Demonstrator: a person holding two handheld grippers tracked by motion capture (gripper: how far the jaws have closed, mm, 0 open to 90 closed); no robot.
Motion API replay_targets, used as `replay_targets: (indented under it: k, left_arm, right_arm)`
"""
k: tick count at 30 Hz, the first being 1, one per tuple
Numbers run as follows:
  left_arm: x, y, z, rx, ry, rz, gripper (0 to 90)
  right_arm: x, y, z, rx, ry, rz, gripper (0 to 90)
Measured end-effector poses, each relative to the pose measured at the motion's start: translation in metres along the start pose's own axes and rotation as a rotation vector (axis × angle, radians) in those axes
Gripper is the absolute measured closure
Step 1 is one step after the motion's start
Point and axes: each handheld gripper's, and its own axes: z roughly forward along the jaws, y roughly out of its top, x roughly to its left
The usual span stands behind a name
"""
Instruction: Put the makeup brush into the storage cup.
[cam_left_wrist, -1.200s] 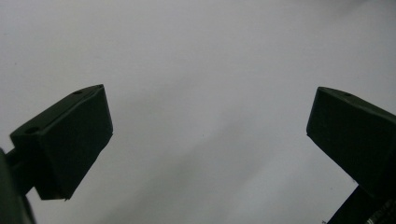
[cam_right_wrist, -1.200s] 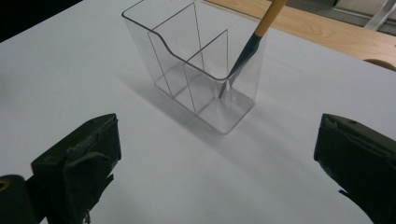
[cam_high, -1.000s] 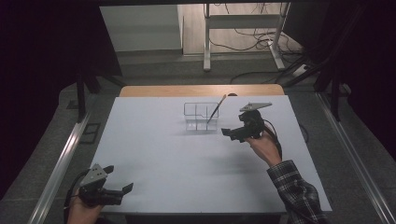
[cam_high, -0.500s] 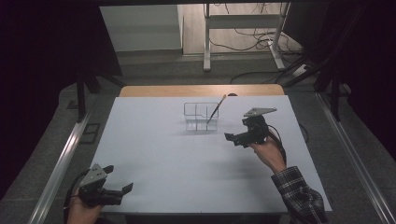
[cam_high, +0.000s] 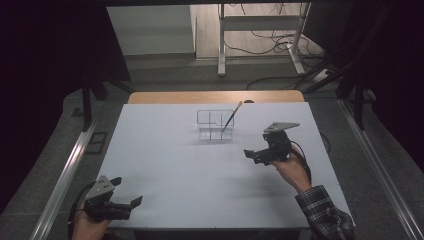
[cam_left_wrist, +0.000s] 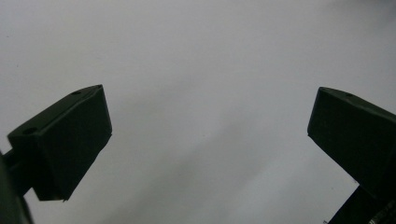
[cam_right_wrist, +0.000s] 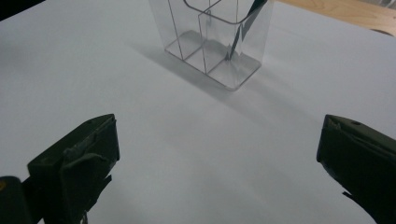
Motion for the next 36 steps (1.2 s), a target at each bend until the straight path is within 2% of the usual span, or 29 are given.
replay_targets:
  k: [15, 36]
  left_arm:
    - [0.001, 0.000, 0.000, 0.000, 0.007, -0.006, 0.0]
    - [0.001, 0.000, 0.001, 0.003, 0.007, -0.006, 0.0]
  right_arm:
    - [0.006, -0.016, -0.007, 0.031, -0.009, -0.015, 0.0]
    - [0.014, -0.030, -0.017, 0.043, -0.017, -0.030, 0.0]
